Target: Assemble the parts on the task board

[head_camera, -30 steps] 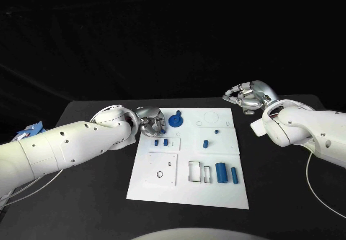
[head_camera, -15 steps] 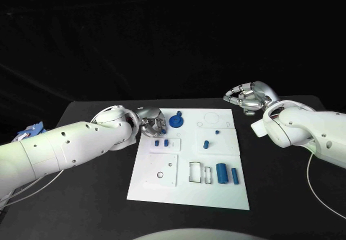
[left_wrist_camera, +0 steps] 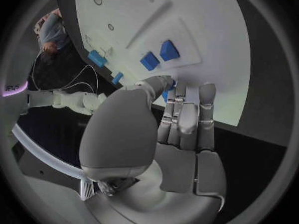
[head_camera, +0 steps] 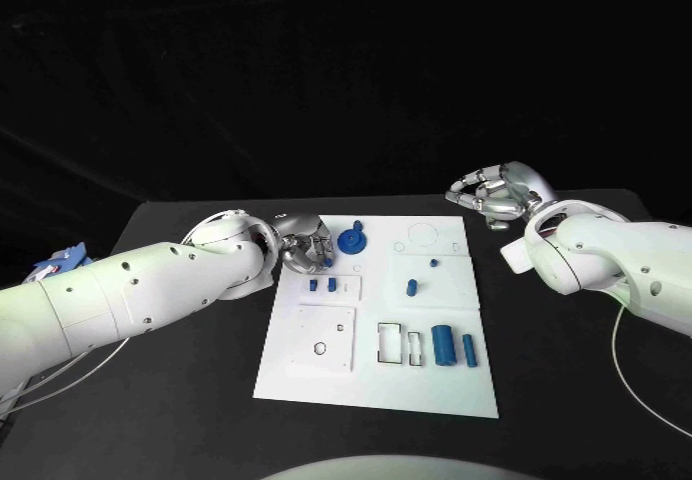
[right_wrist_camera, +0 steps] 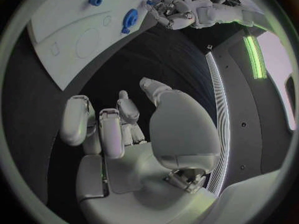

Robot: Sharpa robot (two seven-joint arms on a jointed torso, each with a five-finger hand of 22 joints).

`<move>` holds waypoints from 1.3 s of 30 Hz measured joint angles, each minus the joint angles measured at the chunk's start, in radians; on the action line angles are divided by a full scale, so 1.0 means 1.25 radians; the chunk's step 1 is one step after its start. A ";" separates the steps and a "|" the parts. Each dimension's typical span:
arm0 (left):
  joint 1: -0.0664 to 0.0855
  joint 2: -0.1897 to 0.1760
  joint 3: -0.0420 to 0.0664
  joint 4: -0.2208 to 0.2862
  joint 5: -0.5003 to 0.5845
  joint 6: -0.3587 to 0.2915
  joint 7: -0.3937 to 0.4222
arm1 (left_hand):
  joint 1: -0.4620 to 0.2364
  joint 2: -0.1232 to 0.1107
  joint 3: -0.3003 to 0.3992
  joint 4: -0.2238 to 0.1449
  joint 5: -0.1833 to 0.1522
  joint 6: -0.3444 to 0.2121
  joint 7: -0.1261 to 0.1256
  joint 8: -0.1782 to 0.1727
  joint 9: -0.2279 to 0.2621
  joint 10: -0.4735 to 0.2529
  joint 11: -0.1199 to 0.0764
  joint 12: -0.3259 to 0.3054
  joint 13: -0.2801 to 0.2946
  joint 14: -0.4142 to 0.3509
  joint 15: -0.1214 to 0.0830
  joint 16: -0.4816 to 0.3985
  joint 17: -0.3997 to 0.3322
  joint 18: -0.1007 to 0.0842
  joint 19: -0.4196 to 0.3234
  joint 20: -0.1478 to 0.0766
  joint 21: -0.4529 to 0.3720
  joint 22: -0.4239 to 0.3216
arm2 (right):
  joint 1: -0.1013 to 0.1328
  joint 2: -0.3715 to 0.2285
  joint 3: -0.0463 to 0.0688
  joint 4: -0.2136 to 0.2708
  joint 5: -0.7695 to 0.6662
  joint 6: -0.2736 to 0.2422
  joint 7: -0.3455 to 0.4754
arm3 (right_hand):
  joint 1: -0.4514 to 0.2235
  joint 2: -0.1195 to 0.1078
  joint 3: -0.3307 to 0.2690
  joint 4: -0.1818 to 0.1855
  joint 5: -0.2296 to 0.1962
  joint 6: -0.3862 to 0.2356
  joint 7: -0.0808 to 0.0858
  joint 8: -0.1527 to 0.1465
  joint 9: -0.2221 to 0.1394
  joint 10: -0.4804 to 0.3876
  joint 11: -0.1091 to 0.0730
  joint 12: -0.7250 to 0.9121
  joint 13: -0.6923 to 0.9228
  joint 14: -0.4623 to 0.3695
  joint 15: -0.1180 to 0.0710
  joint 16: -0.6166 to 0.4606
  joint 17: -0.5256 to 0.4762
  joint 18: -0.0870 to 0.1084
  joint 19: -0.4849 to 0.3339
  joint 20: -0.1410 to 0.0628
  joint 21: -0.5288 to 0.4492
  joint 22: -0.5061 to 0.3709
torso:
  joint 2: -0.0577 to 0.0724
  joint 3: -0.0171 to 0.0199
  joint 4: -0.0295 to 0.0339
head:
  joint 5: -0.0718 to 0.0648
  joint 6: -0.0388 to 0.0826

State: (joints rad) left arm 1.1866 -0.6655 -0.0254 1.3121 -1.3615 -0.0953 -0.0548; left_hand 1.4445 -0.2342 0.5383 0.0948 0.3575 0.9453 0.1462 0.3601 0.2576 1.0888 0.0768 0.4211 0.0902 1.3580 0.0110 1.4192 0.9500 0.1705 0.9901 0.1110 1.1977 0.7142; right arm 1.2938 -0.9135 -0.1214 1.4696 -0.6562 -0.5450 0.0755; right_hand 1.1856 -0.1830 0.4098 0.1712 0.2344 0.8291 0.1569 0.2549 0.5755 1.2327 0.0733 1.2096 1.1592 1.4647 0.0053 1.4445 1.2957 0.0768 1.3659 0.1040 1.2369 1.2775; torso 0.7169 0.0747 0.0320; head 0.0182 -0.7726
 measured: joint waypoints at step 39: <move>0.000 -0.006 0.000 -0.010 0.008 0.013 -0.009 | -0.007 -0.007 -0.002 -0.013 0.000 -0.067 0.010 -0.073 -0.030 0.003 0.003 -0.015 0.011 0.000 0.000 0.003 -0.011 0.000 0.000 0.000 0.000 -0.008 | -0.001 -0.001 0.000 -0.001 -0.004 0.008 -0.003 | 0.031 0.010 0.024 -0.010 0.000 -0.012 0.001 0.009 0.002 -0.179 0.003 -0.240 -0.232 -0.002 -0.002 -0.065 -0.093 0.032 -0.072 -0.002 -0.131 -0.101 | 0.000 -0.0003 -0.0003 | -0.002 0.001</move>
State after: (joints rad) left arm 1.1866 -0.6730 -0.0260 1.2995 -1.3512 -0.0794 -0.0656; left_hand 1.4353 -0.2434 0.5353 0.0784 0.3576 0.8614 0.1590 0.2694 0.2196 1.0923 0.0804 0.4026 0.1043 1.3576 0.0113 1.4232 0.9359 0.1705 0.9897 0.1113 1.1976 0.7045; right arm 1.2926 -0.9144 -0.1216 1.4683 -0.6610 -0.5354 0.0723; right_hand 1.2242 -0.1703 0.4401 0.1582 0.2344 0.8146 0.1578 0.2666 0.5781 1.0085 0.0766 0.9097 0.8693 1.4625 0.0030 1.3631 1.1793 0.1163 1.2759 0.1018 1.0733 1.1511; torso 0.7168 0.0743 0.0316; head 0.0159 -0.7720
